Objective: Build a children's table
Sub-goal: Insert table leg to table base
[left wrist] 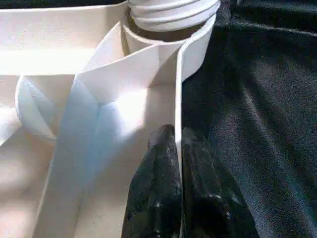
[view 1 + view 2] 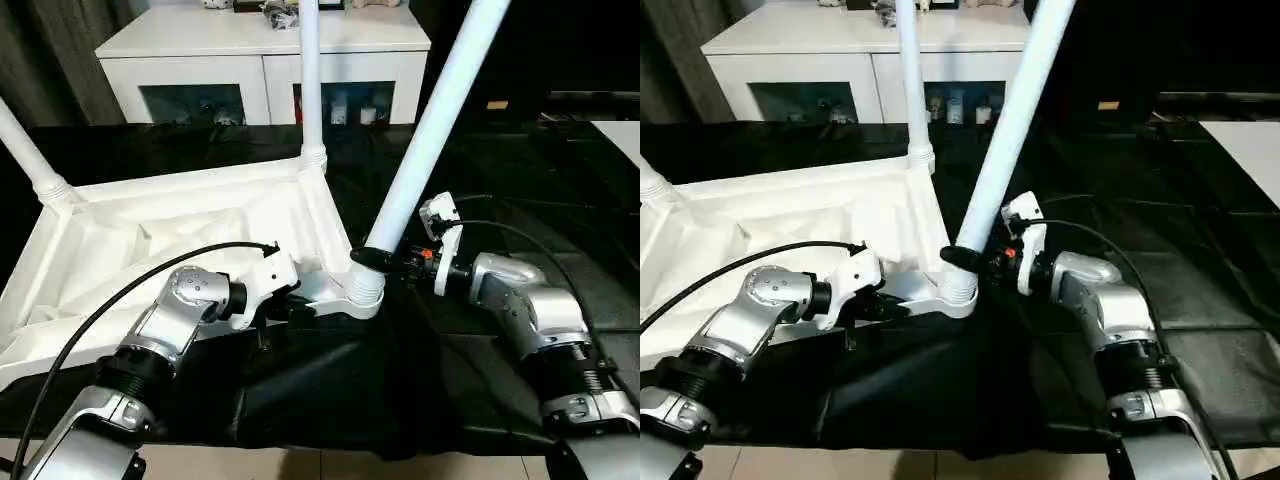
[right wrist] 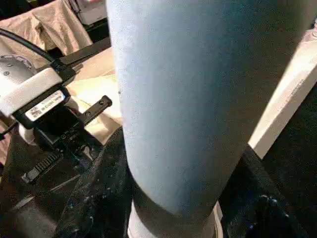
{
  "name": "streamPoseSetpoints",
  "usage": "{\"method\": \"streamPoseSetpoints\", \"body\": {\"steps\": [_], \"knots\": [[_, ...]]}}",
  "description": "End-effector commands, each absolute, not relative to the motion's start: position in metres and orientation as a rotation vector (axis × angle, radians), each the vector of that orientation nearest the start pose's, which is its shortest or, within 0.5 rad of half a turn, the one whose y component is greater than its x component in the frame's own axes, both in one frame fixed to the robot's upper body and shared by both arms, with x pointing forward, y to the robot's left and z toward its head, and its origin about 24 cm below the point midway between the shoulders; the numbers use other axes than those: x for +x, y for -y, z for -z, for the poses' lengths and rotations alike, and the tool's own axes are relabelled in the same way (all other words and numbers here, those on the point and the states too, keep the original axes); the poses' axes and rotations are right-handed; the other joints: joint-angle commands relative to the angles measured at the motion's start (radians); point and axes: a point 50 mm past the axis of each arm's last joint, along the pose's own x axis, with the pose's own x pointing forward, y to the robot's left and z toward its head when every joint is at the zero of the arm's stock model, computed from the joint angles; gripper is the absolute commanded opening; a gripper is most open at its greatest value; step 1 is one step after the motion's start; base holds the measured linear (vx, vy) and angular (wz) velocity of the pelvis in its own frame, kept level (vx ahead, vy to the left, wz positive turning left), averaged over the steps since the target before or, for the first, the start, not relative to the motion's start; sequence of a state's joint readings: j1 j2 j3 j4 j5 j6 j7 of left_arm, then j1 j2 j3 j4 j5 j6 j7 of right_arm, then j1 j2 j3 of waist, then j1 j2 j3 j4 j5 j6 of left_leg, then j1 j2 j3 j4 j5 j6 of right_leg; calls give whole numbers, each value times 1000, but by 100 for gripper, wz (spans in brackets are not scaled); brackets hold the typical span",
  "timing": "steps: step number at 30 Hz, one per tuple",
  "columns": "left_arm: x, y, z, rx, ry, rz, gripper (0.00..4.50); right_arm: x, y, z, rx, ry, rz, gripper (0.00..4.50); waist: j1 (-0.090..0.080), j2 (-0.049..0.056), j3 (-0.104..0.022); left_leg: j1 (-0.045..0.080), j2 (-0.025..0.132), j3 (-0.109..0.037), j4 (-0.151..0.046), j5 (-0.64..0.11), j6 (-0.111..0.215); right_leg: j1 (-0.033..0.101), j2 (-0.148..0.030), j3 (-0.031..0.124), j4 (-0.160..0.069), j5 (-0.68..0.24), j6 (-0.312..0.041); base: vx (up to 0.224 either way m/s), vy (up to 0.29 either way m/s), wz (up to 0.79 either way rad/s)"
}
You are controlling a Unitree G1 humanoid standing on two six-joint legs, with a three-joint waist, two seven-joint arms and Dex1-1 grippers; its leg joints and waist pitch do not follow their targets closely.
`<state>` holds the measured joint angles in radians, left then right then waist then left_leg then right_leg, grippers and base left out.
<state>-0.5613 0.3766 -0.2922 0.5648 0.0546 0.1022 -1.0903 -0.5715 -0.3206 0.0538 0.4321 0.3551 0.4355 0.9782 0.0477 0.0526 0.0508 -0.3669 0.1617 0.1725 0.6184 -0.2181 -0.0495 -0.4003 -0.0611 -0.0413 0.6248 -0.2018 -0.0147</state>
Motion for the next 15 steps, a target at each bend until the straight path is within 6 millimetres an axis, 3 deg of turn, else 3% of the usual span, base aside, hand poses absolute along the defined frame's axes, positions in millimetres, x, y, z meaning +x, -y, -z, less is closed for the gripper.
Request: {"method": "streamPoseSetpoints", "body": {"steps": [1, 9, 15], "knots": [[315, -148, -33, 435, -522, 1165, 0, 329, 142, -88, 130, -288, -1040, 184, 9, -14, -53, 2, 69, -25, -89, -165, 49, 47, -95, 50, -86, -225, -251, 0, 0, 0], [314, -149, -32, 439, -525, 1167, 0, 331, 143, -80, 113, -302, -993, 184, 8, -13, -54, 3, 68, -25, -90, -165, 44, 47, -94, 50, -85, -210, -253, 0, 0, 0], [314, -150, -32, 441, -526, 1166, 0, 327, 141, -73, 60, -309, -979, 184, 8, -8, -51, 4, 69, -27, -93, -197, 34, 45, -96, 51, -90, -251, -244, 0, 0, 0]]}}
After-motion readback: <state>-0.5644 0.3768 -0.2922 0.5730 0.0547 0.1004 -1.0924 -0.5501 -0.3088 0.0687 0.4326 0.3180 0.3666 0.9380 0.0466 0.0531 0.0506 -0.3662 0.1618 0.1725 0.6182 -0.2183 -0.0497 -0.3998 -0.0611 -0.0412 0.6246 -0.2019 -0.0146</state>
